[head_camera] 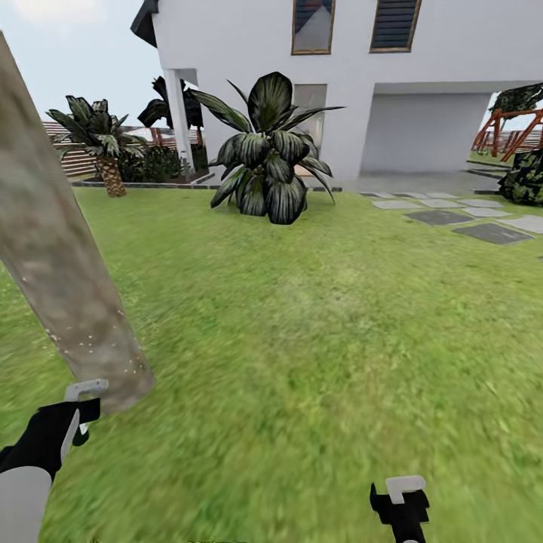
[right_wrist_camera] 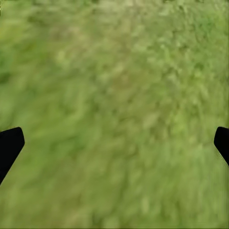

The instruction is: In the garden, pick up the pesticide atomizer on the floor and spray pesticide onto both trees until each tree trunk is fully covered.

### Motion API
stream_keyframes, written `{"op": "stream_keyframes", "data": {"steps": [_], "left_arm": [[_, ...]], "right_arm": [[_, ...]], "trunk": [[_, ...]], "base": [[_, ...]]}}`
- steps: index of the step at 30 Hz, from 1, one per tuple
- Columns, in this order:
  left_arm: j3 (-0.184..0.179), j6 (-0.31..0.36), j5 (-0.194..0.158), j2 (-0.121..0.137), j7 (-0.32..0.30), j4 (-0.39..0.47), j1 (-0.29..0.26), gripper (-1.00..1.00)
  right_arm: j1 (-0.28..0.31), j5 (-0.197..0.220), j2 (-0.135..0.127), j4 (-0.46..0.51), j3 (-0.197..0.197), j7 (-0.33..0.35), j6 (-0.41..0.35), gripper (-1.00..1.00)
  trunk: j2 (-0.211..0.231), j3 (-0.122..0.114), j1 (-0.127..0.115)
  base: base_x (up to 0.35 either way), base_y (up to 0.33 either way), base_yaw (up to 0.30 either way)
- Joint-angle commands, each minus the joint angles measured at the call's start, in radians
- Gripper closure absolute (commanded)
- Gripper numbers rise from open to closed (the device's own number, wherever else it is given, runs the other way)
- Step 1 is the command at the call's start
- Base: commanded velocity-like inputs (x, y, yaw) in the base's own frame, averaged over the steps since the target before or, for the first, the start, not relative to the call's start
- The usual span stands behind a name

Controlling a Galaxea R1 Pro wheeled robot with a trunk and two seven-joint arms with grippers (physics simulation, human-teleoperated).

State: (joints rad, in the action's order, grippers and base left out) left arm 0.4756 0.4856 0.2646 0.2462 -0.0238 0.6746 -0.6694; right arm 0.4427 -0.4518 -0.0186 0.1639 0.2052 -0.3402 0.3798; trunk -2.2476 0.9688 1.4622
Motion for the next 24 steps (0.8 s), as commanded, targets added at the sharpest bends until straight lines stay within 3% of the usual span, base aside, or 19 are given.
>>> {"op": "stream_keyframes", "data": {"steps": [1,7,15,17,18,20,22,24], "left_arm": [[0.002,0.005,0.006,0.0,-0.002,0.002,-0.001,1.0],[-0.006,0.004,0.006,-0.002,0.055,0.005,-0.007,1.0],[-0.015,0.011,0.006,-0.002,0.047,0.008,-0.017,1.0],[-0.032,0.015,0.006,0.0,0.016,0.02,-0.018,1.0],[-0.053,0.025,0.008,0.007,-0.031,0.048,-0.02,1.0],[-0.07,0.099,0.01,0.013,-0.092,0.114,-0.034,1.0],[-0.074,0.171,0.011,0.015,-0.111,0.173,-0.057,1.0],[-0.077,0.2,0.012,0.015,-0.117,0.209,-0.1,1.0]], "right_arm": [[0.001,-0.011,0.0,-0.001,0.008,-0.002,0.004,-1.0],[0.001,-0.011,0.0,-0.001,0.008,-0.002,0.004,-1.0],[0.001,-0.011,0.0,-0.001,0.008,-0.002,0.002,-1.0],[0.001,-0.011,0.0,-0.001,0.008,-0.002,0.002,-1.0],[0.001,-0.011,0.0,-0.001,0.008,-0.002,0.002,-1.0],[0.001,-0.011,0.0,-0.001,0.008,-0.002,0.002,-1.0],[0.001,-0.011,0.0,-0.001,0.008,-0.002,0.002,-1.0],[0.001,-0.011,0.0,-0.001,0.008,-0.002,0.002,-1.0]], "trunk": [[0.0,0.001,0.0],[0.0,0.001,0.0],[0.0,0.001,0.0],[0.0,0.001,0.0],[0.0,0.001,0.0],[0.0,0.001,0.0],[0.0,0.001,0.0],[0.0,0.001,0.0]], "base": [[0.0,-0.272,0.263],[0.009,-0.273,0.274],[0.111,-0.145,0.276],[0.007,-0.005,0.276],[0.002,-0.002,0.276],[0.001,-0.001,0.276],[0.0,0.0,0.275],[0.0,0.0,0.198]]}}
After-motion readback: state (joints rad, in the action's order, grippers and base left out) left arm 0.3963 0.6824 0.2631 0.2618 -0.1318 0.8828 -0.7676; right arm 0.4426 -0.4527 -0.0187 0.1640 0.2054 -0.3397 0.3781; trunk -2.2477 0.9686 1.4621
